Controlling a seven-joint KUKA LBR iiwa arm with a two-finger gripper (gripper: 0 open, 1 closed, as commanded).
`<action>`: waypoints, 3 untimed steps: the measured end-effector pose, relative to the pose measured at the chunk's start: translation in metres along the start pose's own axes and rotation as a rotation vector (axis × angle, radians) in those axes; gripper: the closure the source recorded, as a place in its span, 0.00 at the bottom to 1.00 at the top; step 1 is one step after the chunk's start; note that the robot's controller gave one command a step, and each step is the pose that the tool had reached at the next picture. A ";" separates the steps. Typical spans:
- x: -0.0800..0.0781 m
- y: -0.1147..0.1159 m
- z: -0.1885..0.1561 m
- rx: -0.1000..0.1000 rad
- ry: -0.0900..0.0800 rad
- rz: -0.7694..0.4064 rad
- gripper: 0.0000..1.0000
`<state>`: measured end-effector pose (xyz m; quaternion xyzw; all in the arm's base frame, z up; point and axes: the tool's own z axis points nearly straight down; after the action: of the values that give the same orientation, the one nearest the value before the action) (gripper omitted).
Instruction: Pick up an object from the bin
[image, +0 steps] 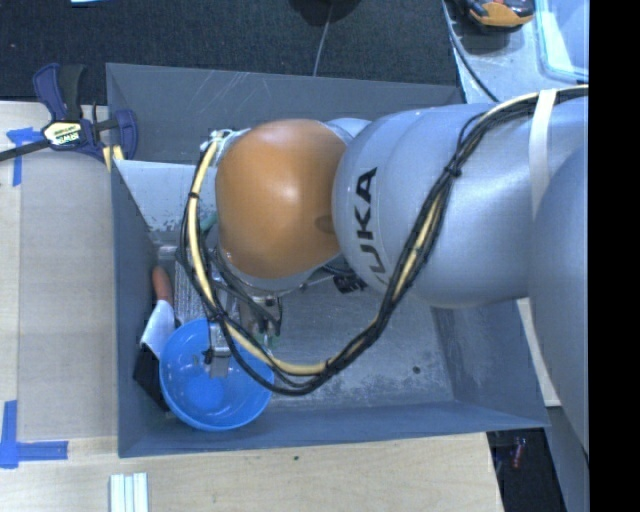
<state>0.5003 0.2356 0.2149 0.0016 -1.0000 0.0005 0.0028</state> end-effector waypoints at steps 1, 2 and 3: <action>-0.002 -0.001 -0.004 -0.002 -0.008 0.004 0.00; -0.024 -0.020 0.074 -0.004 -0.009 0.161 0.00; -0.034 -0.042 0.147 -0.006 -0.012 0.100 0.00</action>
Offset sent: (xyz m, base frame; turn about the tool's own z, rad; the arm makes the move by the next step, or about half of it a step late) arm 0.0408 -0.0374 -0.1449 0.3015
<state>0.5335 0.1934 0.0682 -0.0482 -0.9988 -0.0023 -0.0030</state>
